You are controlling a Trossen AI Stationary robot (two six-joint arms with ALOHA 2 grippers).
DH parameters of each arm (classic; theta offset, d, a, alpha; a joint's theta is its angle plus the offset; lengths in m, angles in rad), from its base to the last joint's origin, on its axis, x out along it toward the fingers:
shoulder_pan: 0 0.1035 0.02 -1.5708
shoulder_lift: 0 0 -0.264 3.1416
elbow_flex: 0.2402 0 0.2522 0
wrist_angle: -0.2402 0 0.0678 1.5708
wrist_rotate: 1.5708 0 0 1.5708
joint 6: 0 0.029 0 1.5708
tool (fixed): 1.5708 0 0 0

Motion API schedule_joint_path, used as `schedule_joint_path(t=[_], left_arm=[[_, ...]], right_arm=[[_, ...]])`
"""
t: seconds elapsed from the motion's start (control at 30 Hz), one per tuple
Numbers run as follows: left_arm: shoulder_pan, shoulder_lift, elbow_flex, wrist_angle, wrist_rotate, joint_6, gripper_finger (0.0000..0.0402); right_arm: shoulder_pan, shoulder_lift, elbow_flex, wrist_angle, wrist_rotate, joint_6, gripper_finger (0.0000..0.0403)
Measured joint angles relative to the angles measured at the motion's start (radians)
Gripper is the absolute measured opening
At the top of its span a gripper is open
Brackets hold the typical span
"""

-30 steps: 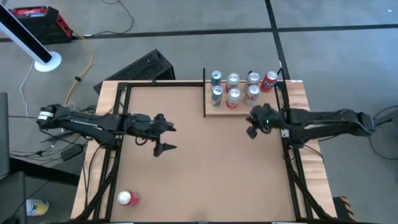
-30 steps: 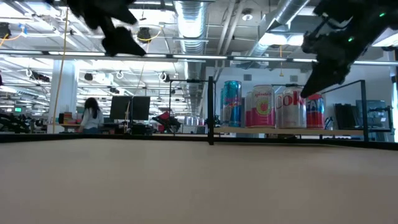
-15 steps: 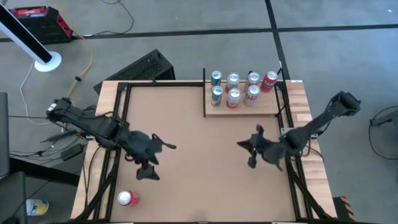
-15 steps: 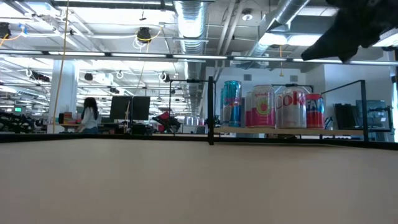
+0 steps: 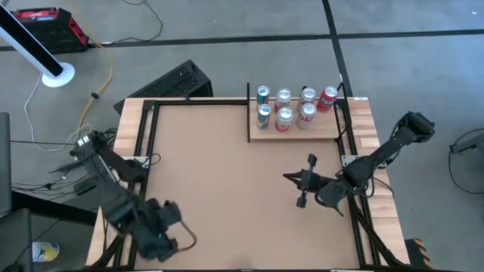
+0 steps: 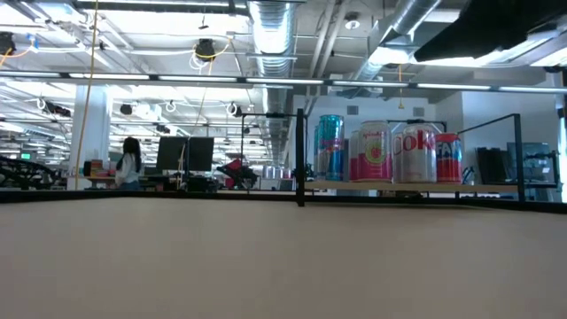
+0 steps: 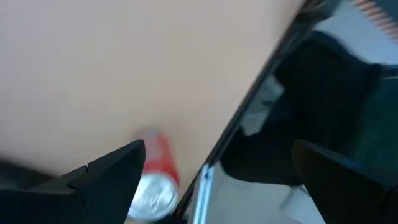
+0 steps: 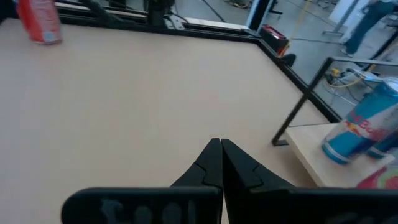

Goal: Place canned beverage on shelf
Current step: Put the orange soda can on the shelf aligned with the orange soda can

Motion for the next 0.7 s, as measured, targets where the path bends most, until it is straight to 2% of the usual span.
schedule_joint_path(t=[0.2,0.5,0.7], left_arm=[[-0.111,0.088,0.005,-0.178,-0.002,-0.21,0.0391],[-0.176,0.101,-0.026,-0.216,-0.012,-0.256,0.0391],[-0.181,0.1,-0.068,-0.211,0.012,-0.266,0.0391]], right_arm=[[0.017,0.0,0.0,0.008,-0.02,-0.001,0.0021],[0.028,0.0,0.0,0.042,-0.055,0.015,0.0021],[0.051,0.0,0.0,0.041,-0.055,0.016,0.0021]])
